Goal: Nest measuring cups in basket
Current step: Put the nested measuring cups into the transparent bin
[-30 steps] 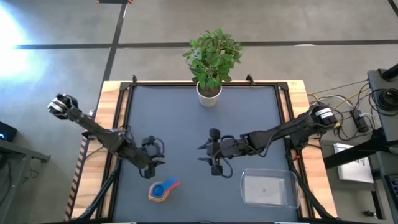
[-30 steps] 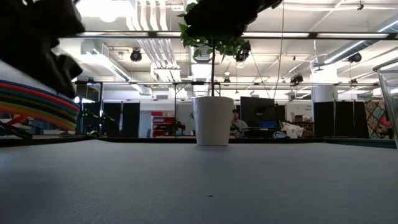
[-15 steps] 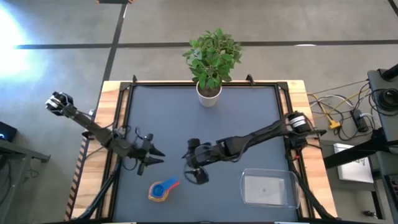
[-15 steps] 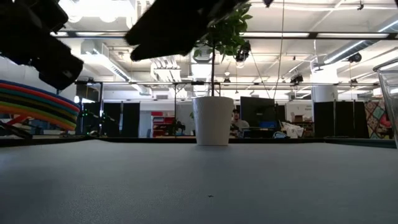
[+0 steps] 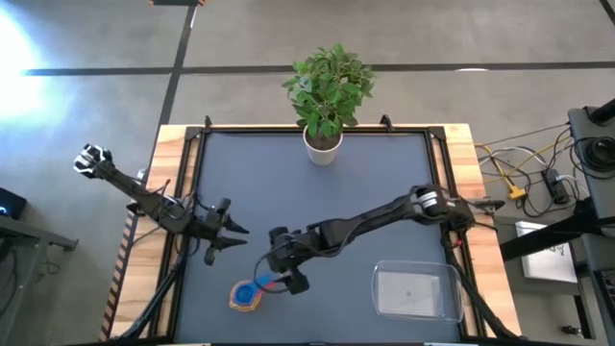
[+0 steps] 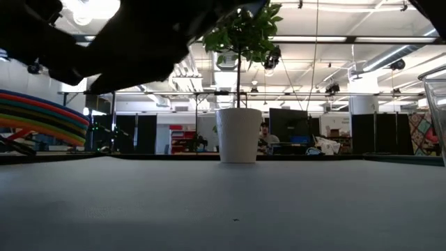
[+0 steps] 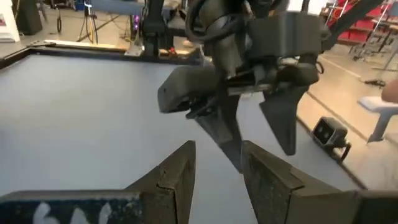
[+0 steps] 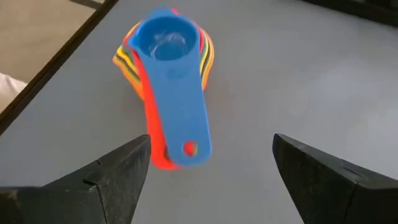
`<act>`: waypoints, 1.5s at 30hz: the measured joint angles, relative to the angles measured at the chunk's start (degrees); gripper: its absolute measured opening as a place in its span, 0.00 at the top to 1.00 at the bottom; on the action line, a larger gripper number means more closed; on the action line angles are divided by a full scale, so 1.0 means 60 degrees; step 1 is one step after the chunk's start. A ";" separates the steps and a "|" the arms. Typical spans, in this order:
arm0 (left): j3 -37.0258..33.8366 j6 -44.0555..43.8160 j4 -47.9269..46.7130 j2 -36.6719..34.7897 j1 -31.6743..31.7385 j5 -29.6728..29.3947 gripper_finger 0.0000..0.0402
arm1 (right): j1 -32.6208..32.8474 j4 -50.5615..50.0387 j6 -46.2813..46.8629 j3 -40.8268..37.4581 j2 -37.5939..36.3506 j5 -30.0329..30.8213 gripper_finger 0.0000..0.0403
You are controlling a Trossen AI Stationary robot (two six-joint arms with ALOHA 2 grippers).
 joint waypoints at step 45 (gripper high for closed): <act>-0.1199 -0.0371 -0.1178 -0.3799 0.0011 0.0101 0.72 | 0.0126 0.0246 0.0394 0.1731 0.1750 -0.1007 0.11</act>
